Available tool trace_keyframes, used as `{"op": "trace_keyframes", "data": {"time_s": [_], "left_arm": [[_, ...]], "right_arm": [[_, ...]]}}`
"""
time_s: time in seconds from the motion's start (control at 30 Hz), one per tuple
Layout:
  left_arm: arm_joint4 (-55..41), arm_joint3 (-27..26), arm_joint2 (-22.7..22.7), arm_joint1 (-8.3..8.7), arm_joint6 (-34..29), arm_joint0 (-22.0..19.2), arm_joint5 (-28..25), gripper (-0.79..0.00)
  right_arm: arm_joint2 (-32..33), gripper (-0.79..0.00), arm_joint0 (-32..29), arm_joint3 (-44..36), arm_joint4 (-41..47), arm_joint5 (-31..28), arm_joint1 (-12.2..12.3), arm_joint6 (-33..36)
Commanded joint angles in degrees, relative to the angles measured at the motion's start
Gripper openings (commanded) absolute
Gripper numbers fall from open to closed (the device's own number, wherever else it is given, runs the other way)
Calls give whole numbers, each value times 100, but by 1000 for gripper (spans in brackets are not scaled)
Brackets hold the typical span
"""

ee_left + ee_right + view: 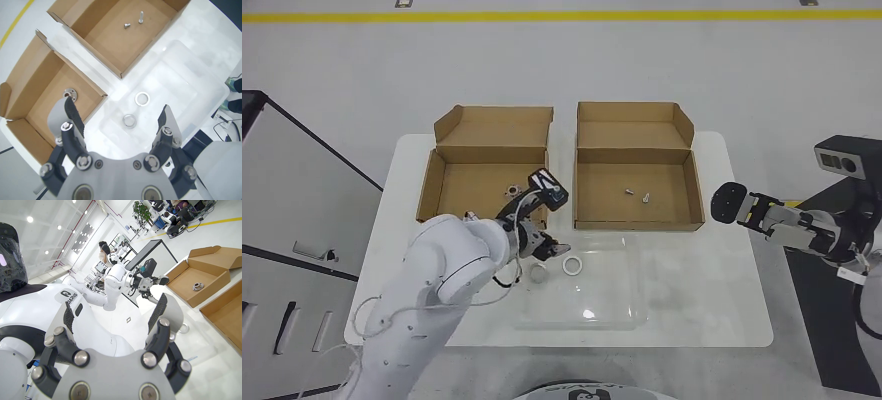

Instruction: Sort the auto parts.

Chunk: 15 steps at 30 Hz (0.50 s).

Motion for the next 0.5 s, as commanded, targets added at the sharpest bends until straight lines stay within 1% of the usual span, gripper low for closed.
{"op": "trace_keyframes", "data": {"time_s": [0.0, 0.33, 0.47], "left_arm": [[92, -3, 64, 16, -70, 79, 3, 0], [568, 137, 381, 84, -167, 485, -8, 0], [584, 150, 463, 97, -138, 599, 56, 0]], "right_arm": [[0, 0, 0, 0, 0, 0, 0, -1], [0, 0, 0, 0, 0, 0, 0, -1], [0, 0, 0, 0, 0, 0, 0, -1]]}}
